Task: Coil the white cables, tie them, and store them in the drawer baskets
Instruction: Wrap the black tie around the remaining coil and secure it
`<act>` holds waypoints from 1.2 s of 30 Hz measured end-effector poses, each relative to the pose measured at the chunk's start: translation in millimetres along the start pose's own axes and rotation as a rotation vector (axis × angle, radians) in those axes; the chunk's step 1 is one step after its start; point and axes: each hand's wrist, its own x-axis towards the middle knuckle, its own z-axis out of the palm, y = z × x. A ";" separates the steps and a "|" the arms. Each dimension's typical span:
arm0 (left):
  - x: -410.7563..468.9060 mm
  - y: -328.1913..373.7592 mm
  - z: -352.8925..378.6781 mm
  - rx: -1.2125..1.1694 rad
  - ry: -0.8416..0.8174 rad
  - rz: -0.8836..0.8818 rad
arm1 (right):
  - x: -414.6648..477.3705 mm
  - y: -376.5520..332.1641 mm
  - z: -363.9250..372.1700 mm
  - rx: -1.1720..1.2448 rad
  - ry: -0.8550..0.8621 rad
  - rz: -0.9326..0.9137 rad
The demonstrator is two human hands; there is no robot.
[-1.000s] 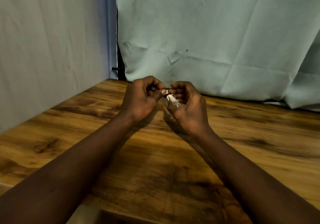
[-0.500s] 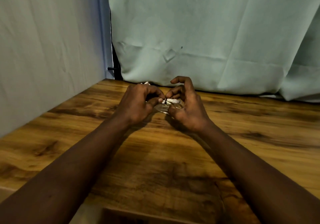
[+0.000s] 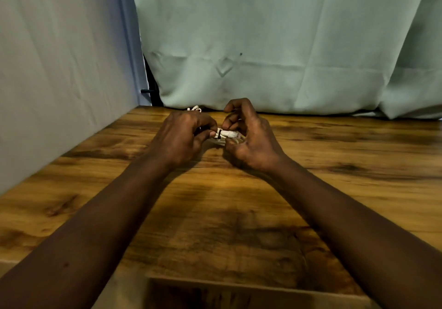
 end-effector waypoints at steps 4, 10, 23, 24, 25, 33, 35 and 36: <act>0.4 -1.9 0.2 0.055 0.017 0.081 | -0.7 -0.1 1.3 0.018 0.016 0.011; -1.3 2.8 -0.6 -0.020 0.013 -0.005 | -1.3 -3.1 0.8 -0.023 0.004 0.004; -2.6 -1.4 -13.7 0.021 -0.006 0.045 | 0.0 -8.5 1.4 -0.277 -0.073 -0.224; -2.8 -2.8 -12.7 0.003 0.003 0.041 | -0.1 -8.3 1.4 -0.278 -0.062 -0.235; -3.2 -4.4 -11.1 -0.019 0.005 0.034 | -0.3 -8.5 1.3 -0.277 -0.053 -0.241; -5.6 -4.0 4.9 -0.216 0.086 -0.077 | -1.1 -8.7 3.8 -0.095 0.037 -0.151; -5.8 1.4 8.2 -0.143 0.142 -0.057 | -1.3 -8.0 4.4 -0.033 0.050 -0.104; -6.0 3.9 9.2 -0.094 0.161 -0.042 | -1.4 -7.8 5.0 -0.008 0.056 -0.088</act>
